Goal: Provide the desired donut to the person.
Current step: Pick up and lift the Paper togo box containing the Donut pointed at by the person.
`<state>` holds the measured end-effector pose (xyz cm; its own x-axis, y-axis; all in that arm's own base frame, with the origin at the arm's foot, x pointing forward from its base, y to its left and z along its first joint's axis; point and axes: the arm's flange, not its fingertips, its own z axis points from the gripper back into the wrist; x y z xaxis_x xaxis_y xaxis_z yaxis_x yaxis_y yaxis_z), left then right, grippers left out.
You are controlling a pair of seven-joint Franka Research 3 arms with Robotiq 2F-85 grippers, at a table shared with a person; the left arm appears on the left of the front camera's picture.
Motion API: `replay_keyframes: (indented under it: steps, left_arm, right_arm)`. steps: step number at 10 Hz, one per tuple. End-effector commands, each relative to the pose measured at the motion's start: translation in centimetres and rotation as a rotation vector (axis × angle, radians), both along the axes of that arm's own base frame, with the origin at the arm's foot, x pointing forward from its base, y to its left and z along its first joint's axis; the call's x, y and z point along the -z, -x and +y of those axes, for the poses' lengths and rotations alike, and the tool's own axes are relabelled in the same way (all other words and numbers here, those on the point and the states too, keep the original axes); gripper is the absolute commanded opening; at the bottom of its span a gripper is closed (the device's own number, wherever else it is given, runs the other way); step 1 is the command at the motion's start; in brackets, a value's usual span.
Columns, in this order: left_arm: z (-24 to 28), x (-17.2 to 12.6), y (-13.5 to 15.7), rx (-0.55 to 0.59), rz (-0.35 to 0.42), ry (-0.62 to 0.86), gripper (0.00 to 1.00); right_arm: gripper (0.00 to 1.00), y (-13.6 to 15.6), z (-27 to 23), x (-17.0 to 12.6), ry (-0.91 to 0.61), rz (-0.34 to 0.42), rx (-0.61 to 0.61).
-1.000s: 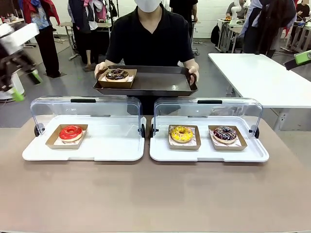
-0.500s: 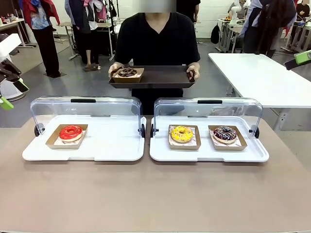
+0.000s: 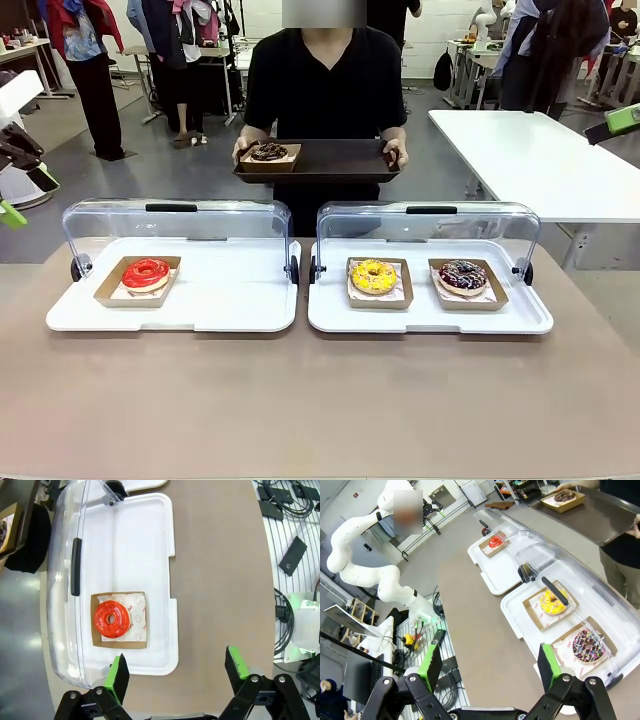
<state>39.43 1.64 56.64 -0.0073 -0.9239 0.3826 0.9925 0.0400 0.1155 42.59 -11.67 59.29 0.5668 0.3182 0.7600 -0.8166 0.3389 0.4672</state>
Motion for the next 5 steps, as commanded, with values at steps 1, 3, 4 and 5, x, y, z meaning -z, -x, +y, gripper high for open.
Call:
replay_keyframes:
  steps: [1, 3, 4, 5]
  left_arm:
    - [0.2, 0.0, 0.3, 0.021, -0.002, 0.001, 1.00]
    - [3.1, 0.7, -1.3, 0.032, 0.056, 0.237, 1.00]
    - [5.8, 1.9, -2.3, 0.051, 0.099, 0.382, 1.00]
    - [8.2, 3.7, -2.8, 0.071, 0.144, 0.480, 1.00]
  right_arm:
    - [1.00, 0.0, 0.1, -0.1, -0.009, -0.006, 0.005]
    - [1.00, 0.0, 0.1, -0.1, -0.009, -0.006, 0.005]
    - [1.00, 0.0, 0.1, -0.1, -0.009, -0.006, 0.005]
    - [1.00, 0.0, 0.1, -0.1, -0.009, -0.006, 0.005]
